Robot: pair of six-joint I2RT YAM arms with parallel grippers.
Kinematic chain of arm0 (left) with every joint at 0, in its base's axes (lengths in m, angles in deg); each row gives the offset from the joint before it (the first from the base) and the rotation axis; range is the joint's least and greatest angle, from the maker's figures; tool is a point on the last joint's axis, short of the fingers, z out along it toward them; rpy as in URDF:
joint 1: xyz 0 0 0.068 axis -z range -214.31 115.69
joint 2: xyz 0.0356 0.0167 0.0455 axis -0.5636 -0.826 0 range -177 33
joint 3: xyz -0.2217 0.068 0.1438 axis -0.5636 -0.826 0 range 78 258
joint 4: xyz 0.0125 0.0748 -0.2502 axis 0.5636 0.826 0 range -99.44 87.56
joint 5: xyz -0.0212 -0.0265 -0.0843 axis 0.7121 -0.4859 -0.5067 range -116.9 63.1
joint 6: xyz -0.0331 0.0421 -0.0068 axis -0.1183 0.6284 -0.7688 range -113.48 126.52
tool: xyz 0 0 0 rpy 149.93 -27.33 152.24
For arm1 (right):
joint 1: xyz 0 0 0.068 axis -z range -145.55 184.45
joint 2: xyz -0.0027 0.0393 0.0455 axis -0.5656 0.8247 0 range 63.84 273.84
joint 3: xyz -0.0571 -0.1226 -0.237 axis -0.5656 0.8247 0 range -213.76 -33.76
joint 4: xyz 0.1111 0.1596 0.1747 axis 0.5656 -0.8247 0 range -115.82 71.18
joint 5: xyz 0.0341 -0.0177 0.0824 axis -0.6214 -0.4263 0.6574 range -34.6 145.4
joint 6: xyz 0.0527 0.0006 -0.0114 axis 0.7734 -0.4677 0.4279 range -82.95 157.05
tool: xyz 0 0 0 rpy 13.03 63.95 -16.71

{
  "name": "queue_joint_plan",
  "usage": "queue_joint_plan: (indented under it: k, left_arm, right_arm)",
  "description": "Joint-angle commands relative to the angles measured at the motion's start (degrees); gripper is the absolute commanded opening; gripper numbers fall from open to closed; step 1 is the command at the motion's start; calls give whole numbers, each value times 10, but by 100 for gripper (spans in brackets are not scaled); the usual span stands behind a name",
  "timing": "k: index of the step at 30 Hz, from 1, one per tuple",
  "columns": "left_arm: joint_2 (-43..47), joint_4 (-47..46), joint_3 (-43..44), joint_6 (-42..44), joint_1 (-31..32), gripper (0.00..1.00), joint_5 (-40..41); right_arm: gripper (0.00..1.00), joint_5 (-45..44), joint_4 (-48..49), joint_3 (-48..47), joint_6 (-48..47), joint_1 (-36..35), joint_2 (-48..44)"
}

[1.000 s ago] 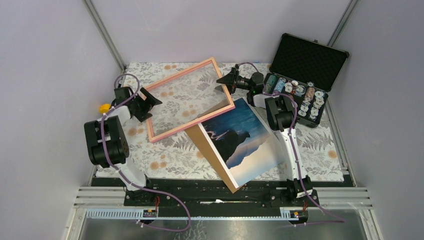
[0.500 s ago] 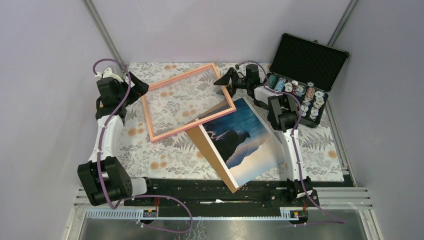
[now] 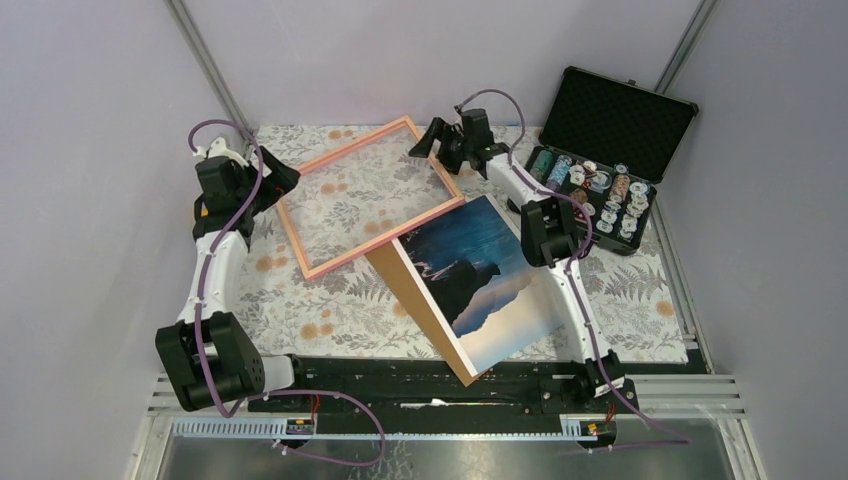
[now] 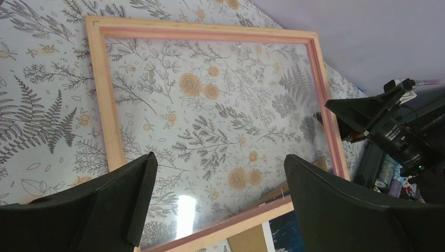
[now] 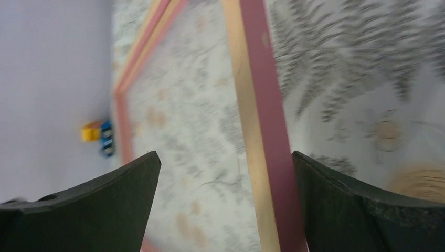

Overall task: Put the photo into the frame
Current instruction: Place the photo frame at the center of the board, then move the photo frame to the center of the board.

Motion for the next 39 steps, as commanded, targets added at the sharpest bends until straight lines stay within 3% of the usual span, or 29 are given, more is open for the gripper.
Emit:
queue_joint_plan:
  k: [1, 7, 12, 17, 20, 23, 29, 32, 39]
  left_arm:
    - [3, -28, -10, -6, 2, 99, -13]
    - [3, -30, -13, -3, 2, 99, -5]
    - [7, -30, -14, -6, 3, 99, -6]
    - [9, -30, -14, -10, 5, 99, -24]
    - [2, -29, -12, -11, 12, 99, -43]
    - [-3, -28, -14, -12, 22, 99, -54]
    - [4, -26, -20, -1, 55, 99, -41]
    - [5, -21, -17, 6, 58, 99, -36]
    - [3, -21, -18, 10, 59, 99, -29]
  right_arm:
    - [100, -211, -121, -108, -147, 3, -3]
    - [100, -309, -133, -123, -241, 13, -45]
    - [100, -354, -236, -65, -236, 5, -152]
    - [100, -288, -202, 198, -162, -23, -321]
    - [100, -233, -59, 387, -65, -28, -419]
    - [100, -234, 78, 559, 16, -30, -482]
    - [86, -264, 129, 656, 50, -28, -474]
    - [72, -286, 159, 687, 66, -27, -467]
    - [72, -262, 202, 676, 72, -23, -398]
